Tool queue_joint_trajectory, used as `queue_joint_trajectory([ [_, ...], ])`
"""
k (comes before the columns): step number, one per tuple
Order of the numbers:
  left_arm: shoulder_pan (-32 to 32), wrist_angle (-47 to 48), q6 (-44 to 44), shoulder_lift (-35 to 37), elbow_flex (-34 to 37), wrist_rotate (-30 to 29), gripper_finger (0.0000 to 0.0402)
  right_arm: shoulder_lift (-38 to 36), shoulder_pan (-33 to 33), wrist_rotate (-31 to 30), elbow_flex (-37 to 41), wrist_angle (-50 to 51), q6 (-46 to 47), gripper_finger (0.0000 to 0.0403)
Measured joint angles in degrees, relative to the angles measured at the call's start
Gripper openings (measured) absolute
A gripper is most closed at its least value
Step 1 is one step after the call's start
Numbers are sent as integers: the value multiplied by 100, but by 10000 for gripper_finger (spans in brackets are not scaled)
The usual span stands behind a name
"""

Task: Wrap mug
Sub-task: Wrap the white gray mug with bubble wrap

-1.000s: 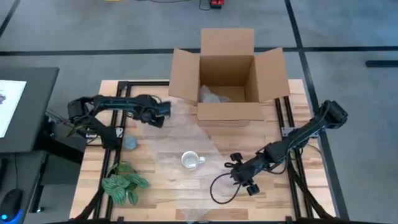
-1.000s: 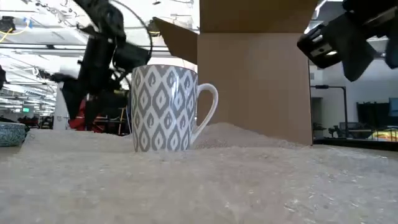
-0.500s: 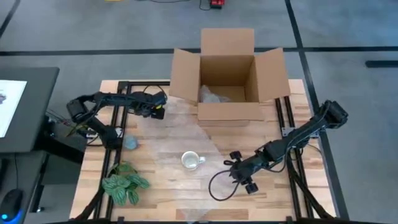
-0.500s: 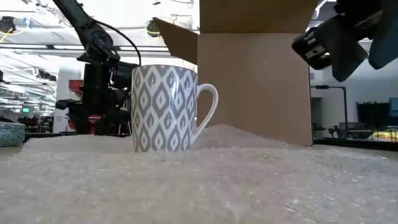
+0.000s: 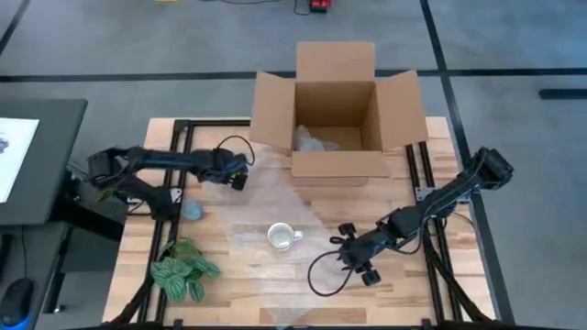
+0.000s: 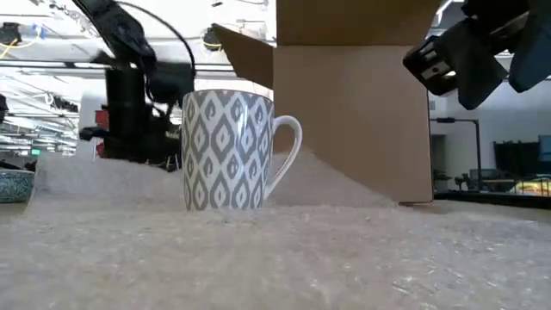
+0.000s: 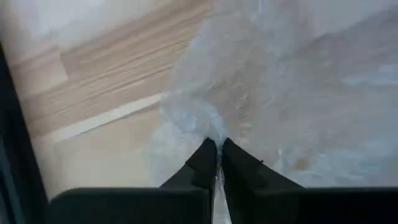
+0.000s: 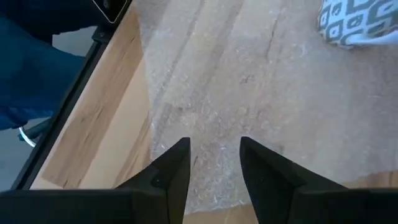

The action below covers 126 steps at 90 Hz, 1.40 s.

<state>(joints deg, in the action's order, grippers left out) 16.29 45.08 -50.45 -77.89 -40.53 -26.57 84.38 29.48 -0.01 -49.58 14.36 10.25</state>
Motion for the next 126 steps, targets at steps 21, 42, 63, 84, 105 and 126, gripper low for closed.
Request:
queue_joint_trajectory([
  [21,-1638,-415,-687,1177,-4,-752,0,0,-29,2,0,-112,-112,127],
  [42,-3276,-1680,-713,1616,-13,-2023,0,0,-153,4,0,-396,-215,127],
  [63,-4312,-3767,465,1410,-17,-2124,0,0,-147,4,0,-412,-137,127],
  [84,-5118,-5354,1797,1201,-22,-2124,0,0,-132,4,0,-414,-57,127],
  [105,-5739,-6090,1852,1177,-22,-2082,0,0,-97,2,0,-414,-9,127],
  [126,-5792,-7079,2062,663,-23,-1924,0,0,14,-42,0,-384,-72,127],
])
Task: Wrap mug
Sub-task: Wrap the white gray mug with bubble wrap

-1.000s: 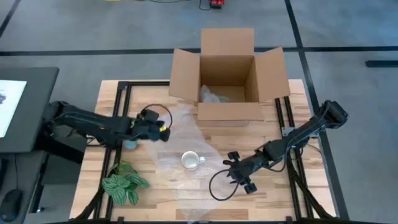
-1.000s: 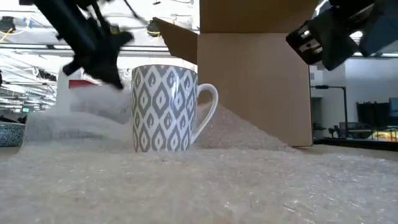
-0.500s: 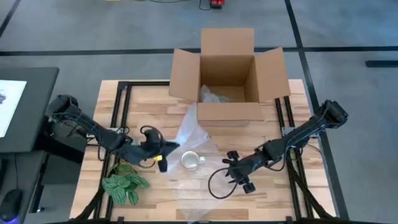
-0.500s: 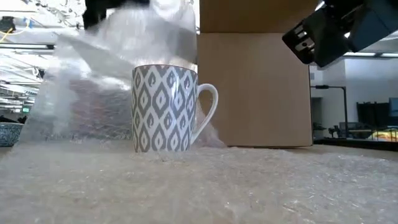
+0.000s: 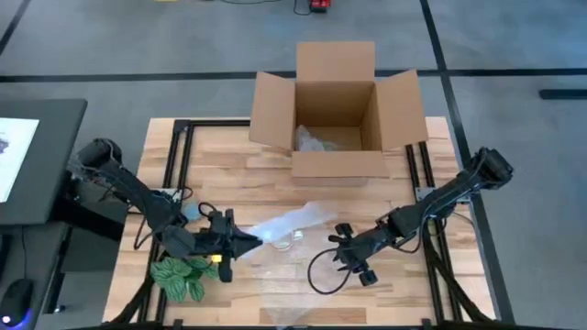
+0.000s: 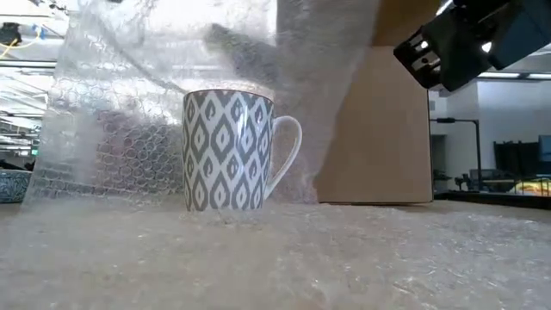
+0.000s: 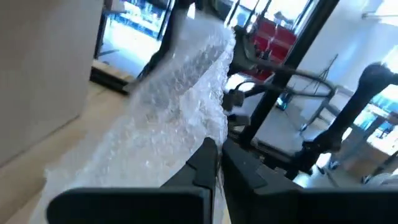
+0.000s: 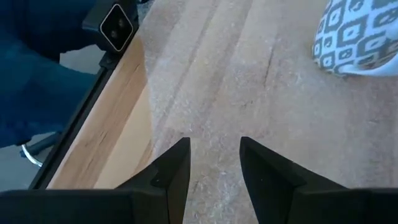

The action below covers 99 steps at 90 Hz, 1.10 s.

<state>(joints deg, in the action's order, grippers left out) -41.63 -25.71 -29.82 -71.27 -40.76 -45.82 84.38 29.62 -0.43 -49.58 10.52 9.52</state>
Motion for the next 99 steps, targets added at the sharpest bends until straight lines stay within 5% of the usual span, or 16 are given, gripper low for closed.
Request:
queue_joint_trajectory([
  [33,55,-1529,-877,-1507,-44,1208,3,-505,287,-684,0,770,-42,127],
  [49,-4,-1499,-1069,-1963,-503,1493,43,-720,287,-708,0,793,-97,127],
  [78,1,-47,-3174,-2048,-845,2170,158,-761,308,-717,0,899,-99,127],
  [99,-150,1449,-5658,-2052,-845,3415,177,-761,307,-715,0,1250,-87,127],
])
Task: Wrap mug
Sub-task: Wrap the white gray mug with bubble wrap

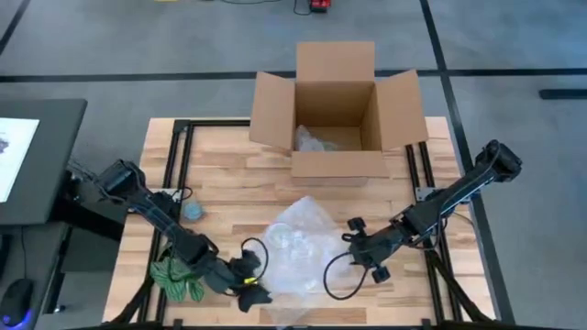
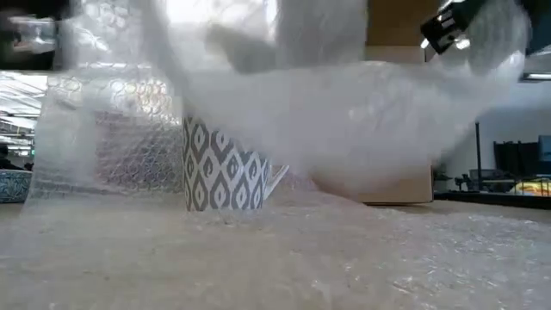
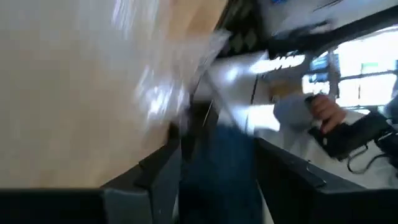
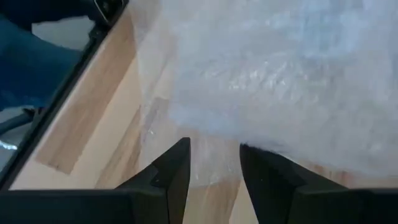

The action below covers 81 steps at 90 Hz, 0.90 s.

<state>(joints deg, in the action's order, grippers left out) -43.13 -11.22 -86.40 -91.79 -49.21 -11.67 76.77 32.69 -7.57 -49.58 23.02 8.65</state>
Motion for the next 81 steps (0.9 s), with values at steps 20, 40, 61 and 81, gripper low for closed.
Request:
queue_joint_trajectory([
  [20,-425,495,-1443,2,2,474,153,0,73,557,0,775,146,127],
  [40,-471,550,-501,7,-654,-94,124,-225,488,1312,0,1080,76,127],
  [61,-258,1160,2178,13,-2051,-1043,103,-720,733,839,42,-317,-972,127],
  [81,-50,2168,3028,-9,-2465,-2428,95,-392,25,308,214,-1457,-724,127],
])
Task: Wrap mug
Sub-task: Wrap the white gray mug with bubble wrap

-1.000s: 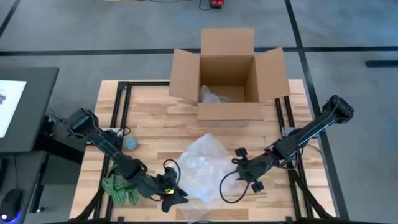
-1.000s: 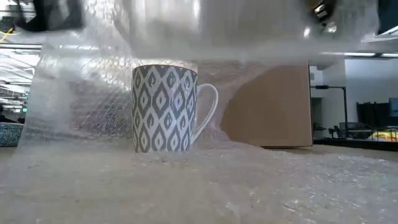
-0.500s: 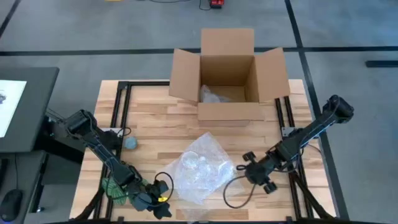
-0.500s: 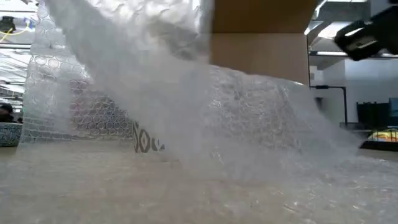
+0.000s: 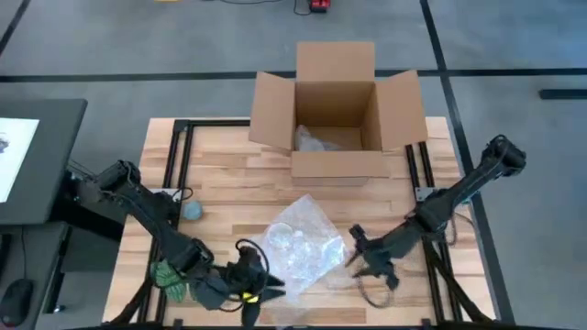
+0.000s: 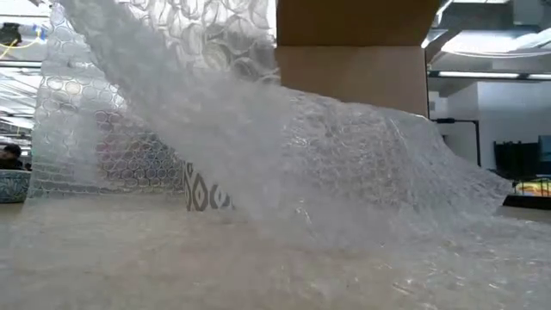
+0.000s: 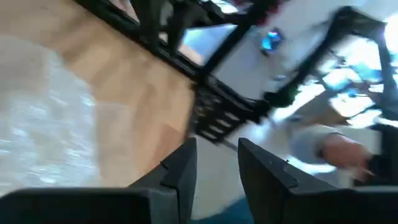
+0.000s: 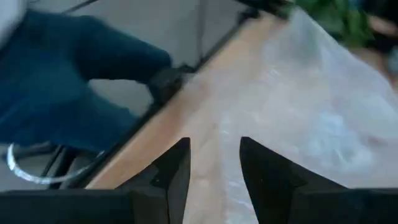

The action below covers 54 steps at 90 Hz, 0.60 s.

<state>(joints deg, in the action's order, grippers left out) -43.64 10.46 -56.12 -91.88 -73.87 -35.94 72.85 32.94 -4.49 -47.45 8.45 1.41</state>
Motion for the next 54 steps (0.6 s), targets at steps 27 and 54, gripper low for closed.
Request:
queue_joint_trajectory([
  [27,-52,1877,-2514,-781,9,591,94,1790,-613,-9,5,-181,606,127],
  [54,-133,2029,-3483,-1696,11,2978,94,2628,-378,983,-15,-243,824,127],
])
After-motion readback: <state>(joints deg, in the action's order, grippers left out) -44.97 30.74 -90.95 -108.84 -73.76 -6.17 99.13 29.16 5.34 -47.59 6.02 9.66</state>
